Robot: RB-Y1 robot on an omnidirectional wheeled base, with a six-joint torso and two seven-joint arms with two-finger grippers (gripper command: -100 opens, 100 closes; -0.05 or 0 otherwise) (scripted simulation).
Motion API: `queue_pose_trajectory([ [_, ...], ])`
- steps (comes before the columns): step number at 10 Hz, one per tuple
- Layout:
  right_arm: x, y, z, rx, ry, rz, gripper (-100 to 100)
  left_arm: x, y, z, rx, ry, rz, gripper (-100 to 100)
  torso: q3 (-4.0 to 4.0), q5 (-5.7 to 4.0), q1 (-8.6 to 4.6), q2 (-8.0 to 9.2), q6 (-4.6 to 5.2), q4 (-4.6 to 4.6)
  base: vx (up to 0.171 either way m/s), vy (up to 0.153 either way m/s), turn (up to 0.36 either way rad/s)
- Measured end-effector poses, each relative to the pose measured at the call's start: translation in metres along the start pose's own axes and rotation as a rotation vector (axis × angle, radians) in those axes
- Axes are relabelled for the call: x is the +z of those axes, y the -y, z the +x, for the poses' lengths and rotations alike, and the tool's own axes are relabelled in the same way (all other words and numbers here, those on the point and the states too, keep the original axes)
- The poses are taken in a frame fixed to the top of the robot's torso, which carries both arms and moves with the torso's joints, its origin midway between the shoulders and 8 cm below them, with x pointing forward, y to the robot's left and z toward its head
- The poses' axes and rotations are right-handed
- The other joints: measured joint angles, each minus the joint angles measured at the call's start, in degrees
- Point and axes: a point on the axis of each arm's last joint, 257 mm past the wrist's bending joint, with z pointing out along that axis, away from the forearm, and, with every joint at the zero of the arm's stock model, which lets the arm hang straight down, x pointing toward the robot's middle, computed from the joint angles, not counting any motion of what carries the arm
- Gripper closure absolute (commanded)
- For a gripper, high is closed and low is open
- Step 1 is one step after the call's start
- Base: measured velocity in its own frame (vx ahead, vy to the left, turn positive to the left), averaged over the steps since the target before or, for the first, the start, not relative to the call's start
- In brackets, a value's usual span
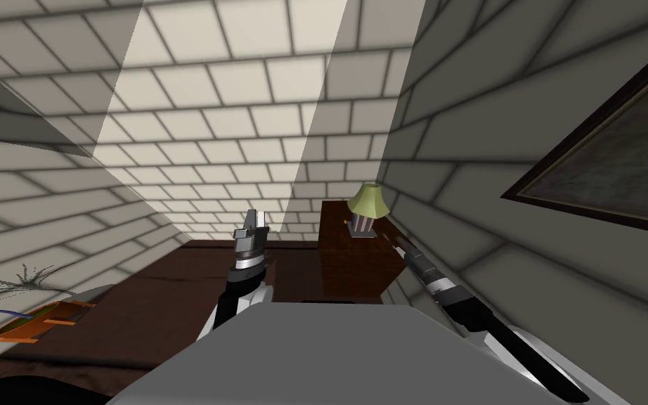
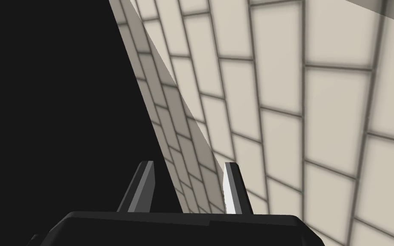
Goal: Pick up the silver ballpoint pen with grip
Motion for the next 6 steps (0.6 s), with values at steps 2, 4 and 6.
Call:
queue_pose_trajectory([
  [2, -0.007, 0.015, -0.002, -0.023, -0.037, 0.057, -100, 0.000, 0.000, 0.000, 0.000, 0.000, 0.000, 0, 0.00, 0.00, 0.00, 0.00, 0.01, 0.00, -0.004, -0.001, 0.102],
  [4, -0.016, 0.030, -0.002, -0.047, -0.075, 0.117, -100, 0.000, 0.000, 0.000, 0.000, 0.000, 0.000, 0, 0.00, 0.00, 0.00, 0.00, 0.00, 0.00, -0.006, 0.000, 0.093],
  [6, -0.026, 0.048, -0.005, -0.071, -0.110, 0.179, -100, 0.000, 0.000, 0.000, 0.000, 0.000, 0.000, 0, 0.00, 0.00, 0.00, 0.00, 0.00, 0.00, -0.006, 0.000, 0.105],
])
